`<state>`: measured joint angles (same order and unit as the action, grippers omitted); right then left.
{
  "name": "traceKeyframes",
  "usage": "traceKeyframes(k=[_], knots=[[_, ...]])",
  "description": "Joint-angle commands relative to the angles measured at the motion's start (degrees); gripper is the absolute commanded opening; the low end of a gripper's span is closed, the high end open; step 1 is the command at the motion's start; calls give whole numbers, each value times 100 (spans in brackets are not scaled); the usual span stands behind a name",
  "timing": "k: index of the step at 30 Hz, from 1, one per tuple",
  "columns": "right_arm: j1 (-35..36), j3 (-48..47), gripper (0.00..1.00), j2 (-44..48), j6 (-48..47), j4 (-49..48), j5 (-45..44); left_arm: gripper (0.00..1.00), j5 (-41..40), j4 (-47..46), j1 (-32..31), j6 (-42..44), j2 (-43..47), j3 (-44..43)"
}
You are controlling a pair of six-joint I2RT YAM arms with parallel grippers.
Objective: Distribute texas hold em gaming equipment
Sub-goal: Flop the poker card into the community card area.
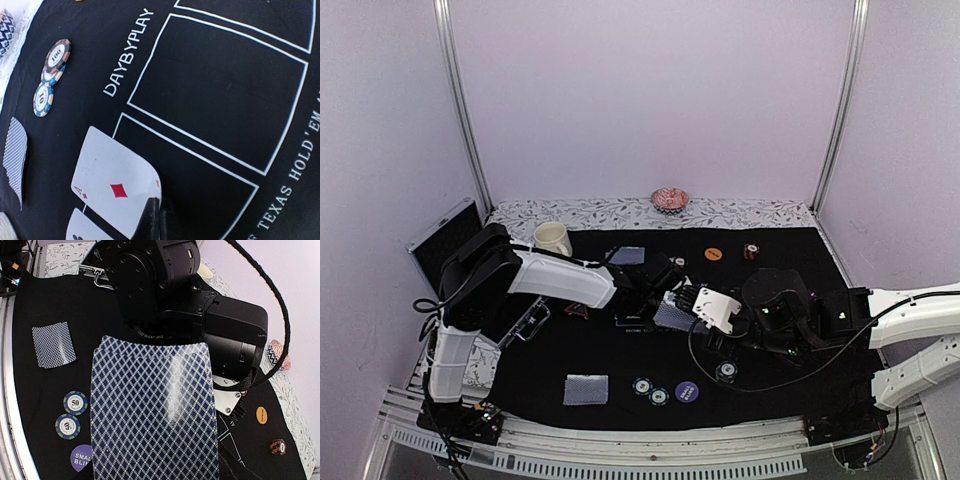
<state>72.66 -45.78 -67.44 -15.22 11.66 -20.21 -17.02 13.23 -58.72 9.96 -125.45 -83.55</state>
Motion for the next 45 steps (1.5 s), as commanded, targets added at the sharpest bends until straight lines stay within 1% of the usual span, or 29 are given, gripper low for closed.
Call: traceKeyframes(k=[1,18,22,24,27,29,36,40,45], knots=[[-33,-167,56,118,20,-41,17,0,378,347,-90,-156,153,194],[-33,-168,56,122,39,-31,-5,0,610,373,-176,-206,281,376],[-33,-158,56,144,54,-28,-1,0,561,373,-179,-205,327,434],[-29,-168,56,127,45,-28,-1,14,543,375,-181,-220,343,444],[-33,-176,56,109,37,-32,-1,24,512,383,-183,-213,390,437],[-28,-172,56,121,45,-32,0,28,469,382,-177,-207,429,436],[-33,-162,56,177,47,9,-4,30,596,422,-183,-211,755,513],[-31,-167,56,218,46,28,-10,32,900,252,-141,-260,1066,725],[-33,-165,56,238,46,47,-10,32,1275,107,91,-466,1522,916]])
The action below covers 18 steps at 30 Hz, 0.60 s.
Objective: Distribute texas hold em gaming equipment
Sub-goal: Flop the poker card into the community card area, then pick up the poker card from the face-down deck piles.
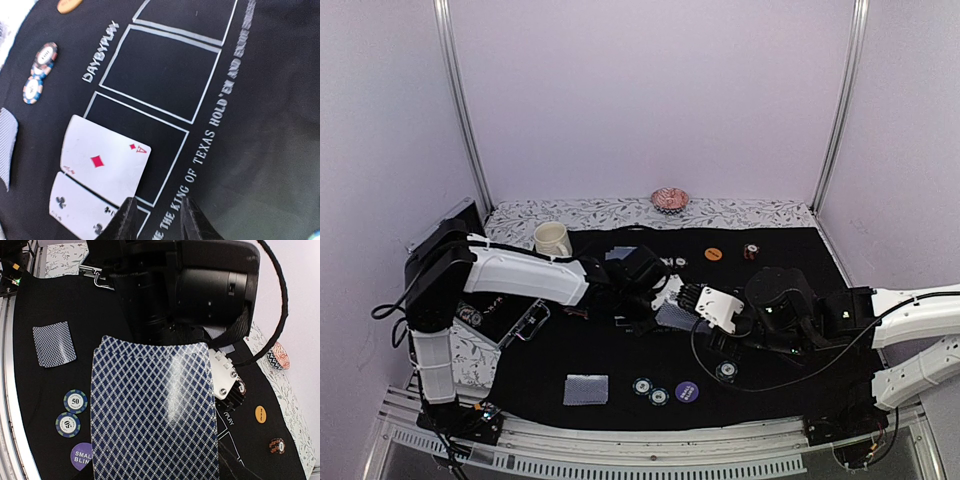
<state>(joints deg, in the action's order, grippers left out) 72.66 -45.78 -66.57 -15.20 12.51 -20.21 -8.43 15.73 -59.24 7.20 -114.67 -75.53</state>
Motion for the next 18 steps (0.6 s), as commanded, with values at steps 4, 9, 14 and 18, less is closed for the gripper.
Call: traceKeyframes(k=[4,9,14,18], knots=[[-31,-152,56,168,52,-30,-8,33,614,-202,223,-410,843,237],[-33,-155,56,186,55,-28,-10,42,934,-271,431,-900,1595,616],[-33,-149,56,155,35,-60,7,67,1383,-291,853,-1752,2532,1132],[-30,-157,56,105,-6,-154,29,89,2354,-870,975,-2492,3387,1723]])
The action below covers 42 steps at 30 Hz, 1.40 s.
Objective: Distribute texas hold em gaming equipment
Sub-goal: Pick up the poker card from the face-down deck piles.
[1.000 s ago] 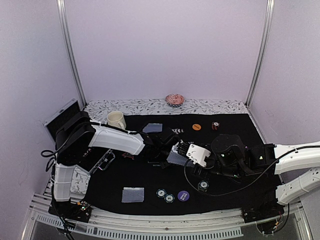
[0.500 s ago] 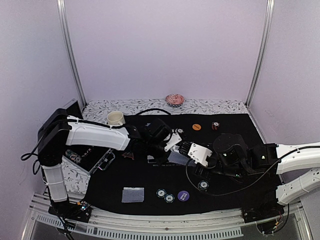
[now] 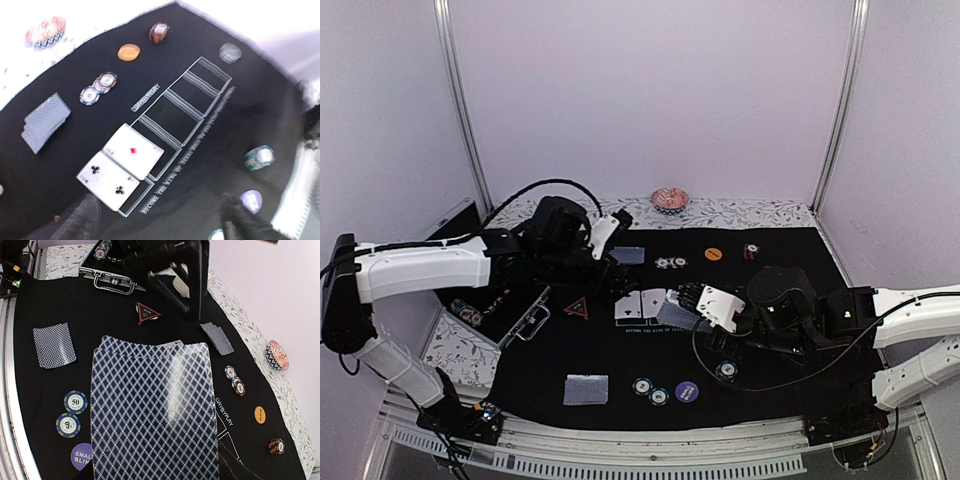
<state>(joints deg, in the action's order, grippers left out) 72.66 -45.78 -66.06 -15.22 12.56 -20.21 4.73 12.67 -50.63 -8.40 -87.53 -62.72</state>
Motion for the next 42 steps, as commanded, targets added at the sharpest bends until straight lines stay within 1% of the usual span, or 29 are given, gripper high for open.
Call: traceKeyframes(k=[1,2,4,7,11,15,16,18,21,23,24,26,34,42], knots=[[-33,-153,56,43,-34,-188,37,94,1402,-785,115,-1093,852,578],[-33,-159,56,31,-44,-220,46,98,1785,-1024,102,-1270,1018,698],[-32,-163,56,-20,-82,-292,58,98,2365,-1466,46,-1613,1143,876],[-32,-198,56,-93,-127,-351,78,98,2717,-1644,-105,-1840,1028,848],[-33,-216,56,-174,-139,-406,127,98,2760,-1576,-343,-1844,624,571],[-33,-243,56,-229,-139,-423,165,98,2507,-1252,-416,-1746,203,234],[-32,-242,56,-211,-133,-421,166,98,2387,-1019,-436,-1635,9,58],[-32,-215,56,-185,-133,-441,166,98,2349,-957,-438,-1598,-66,32],[-33,-190,56,-170,-130,-456,166,87,2242,-800,-441,-1491,-105,-8],[-33,-181,56,-170,-137,-464,161,73,2186,-661,-434,-1420,-107,-29],[-33,-176,56,-170,-138,-470,158,68,2182,-614,-431,-1397,-99,-30],[-33,-162,56,-178,-147,-482,158,61,2195,-521,-422,-1353,-54,-30],[-33,-140,56,-129,-150,-487,127,53,2169,-370,-324,-1274,239,176],[-28,-156,56,-126,-165,-476,101,53,2295,-385,-251,-1269,390,246]])
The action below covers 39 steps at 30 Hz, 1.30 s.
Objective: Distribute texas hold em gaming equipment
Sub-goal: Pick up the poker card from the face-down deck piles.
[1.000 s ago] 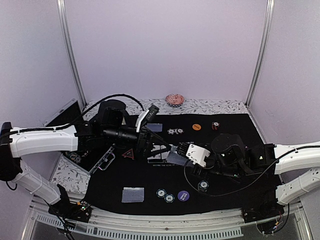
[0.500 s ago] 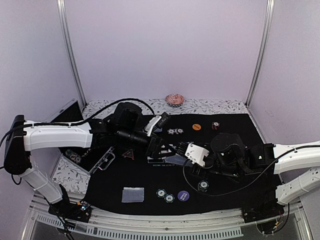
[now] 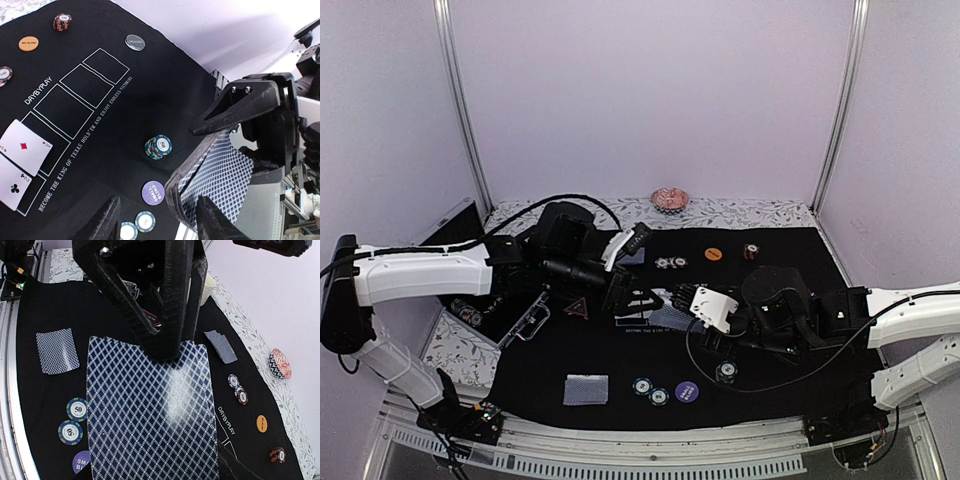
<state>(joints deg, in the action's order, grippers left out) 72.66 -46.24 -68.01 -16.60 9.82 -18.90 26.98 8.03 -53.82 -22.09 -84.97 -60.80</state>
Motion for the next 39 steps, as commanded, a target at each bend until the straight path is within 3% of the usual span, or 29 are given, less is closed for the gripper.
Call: traceKeyframes(k=[1,3,8,11,13,21,28,33,39], knots=[[-32,-111,56,75,-21,-196,-35,53,73,95,84,111,156,63],[-23,-107,56,77,-27,-191,-33,57,86,26,136,42,226,88],[-32,-139,56,-4,-27,-204,-10,83,443,-365,125,-203,-33,-54],[-32,-164,56,-36,-27,-218,16,89,486,-374,47,-202,-298,-231],[-33,-161,56,-37,-20,-218,13,88,504,-366,-8,-188,-439,-314],[-29,-109,56,24,-1,-217,-17,65,246,33,-41,-19,-488,-372],[-28,-105,56,21,-14,-218,-42,58,150,141,26,46,-225,-164],[-31,-98,56,46,-18,-217,-53,58,226,150,39,31,-175,-131],[-32,-83,56,72,5,-196,-62,68,388,66,136,80,90,-116]])
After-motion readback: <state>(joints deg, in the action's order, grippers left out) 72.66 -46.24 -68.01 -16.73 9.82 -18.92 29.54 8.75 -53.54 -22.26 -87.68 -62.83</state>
